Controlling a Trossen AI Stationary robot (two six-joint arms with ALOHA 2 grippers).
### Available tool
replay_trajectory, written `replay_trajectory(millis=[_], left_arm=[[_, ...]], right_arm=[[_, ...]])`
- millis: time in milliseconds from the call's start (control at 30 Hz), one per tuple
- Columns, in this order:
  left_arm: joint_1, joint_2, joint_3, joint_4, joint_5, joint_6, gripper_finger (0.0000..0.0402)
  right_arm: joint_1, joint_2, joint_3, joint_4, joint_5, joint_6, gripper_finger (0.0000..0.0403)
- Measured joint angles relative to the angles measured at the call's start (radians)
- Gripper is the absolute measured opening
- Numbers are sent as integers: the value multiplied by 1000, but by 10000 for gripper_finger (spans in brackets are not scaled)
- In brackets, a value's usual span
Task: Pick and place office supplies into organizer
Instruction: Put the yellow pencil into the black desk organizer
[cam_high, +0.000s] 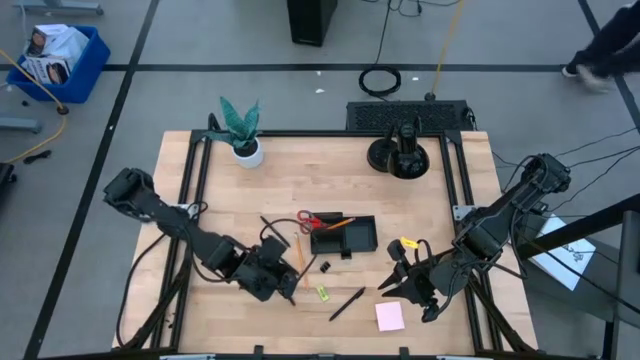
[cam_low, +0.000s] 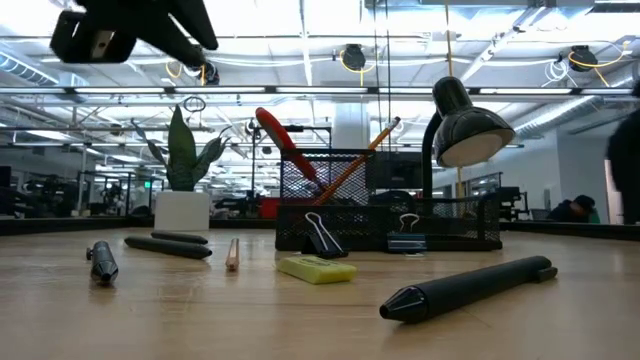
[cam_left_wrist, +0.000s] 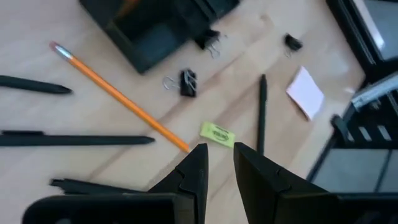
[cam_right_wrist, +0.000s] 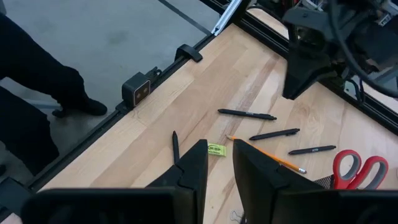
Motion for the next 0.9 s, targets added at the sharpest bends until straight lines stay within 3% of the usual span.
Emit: replay_trajectory(millis=[200, 533, 900], left_arm=[[62, 0, 49, -61, -41, -4, 81], [98, 109, 50, -72, 86, -91, 81], [113, 232, 50, -62, 100, -179, 81]], right_arm=[[0, 0, 0, 0, 0, -2, 70], [0, 0, 0, 0, 2, -32, 70], [0, 0, 0, 0, 2, -33, 70]])
